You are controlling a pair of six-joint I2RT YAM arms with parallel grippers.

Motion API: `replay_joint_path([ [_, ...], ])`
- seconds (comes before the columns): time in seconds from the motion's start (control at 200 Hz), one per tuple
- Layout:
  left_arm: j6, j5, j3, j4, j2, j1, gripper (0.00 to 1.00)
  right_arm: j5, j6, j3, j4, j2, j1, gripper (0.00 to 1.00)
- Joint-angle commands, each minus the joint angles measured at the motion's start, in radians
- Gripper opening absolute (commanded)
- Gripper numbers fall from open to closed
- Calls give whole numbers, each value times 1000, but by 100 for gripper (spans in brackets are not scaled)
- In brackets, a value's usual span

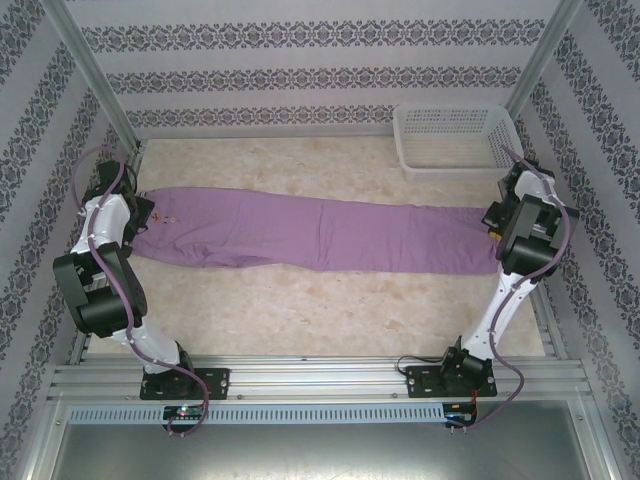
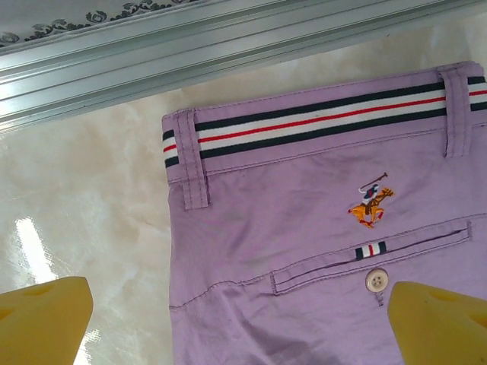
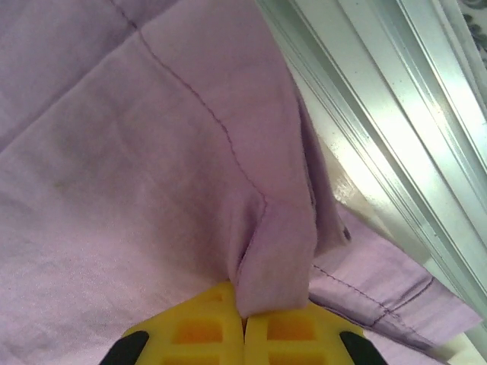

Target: Roll up the long pants

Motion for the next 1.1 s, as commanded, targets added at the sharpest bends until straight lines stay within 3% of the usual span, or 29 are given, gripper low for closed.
replay_joint_path([
  [0.0,-22,-2,-12,-6,-24,-3,100,23,-6,-95,-14,30,-26,0],
  [0.175,-21,4,-17,-2,-30,-2,100,-28,7,-128,-35,-159,-13,0],
  [0.325,-25,19,-16,7,-30,-3,100,-53,27,-53,-103,-338,-1,0],
  [0.415,-28,27,-16,11,-29,-2,100,-3,20,71,-182,-380,1,0],
  [0.545,-27,26,-16,8,-31,-2,100,198,-2,299,-339,-366,6,0],
  [0.714,-30,37,-10,3,-42,-3,100,197,-16,511,-453,-363,43,0],
  [0.874,-31,52,-4,10,-64,-2,100,-48,17,636,-487,-361,186,0],
  [1.014,-30,72,2,17,-73,-2,100,-224,110,671,-419,-327,436,0],
  [1.094,-33,90,1,23,-75,-2,100,-339,201,623,-286,-301,574,0],
])
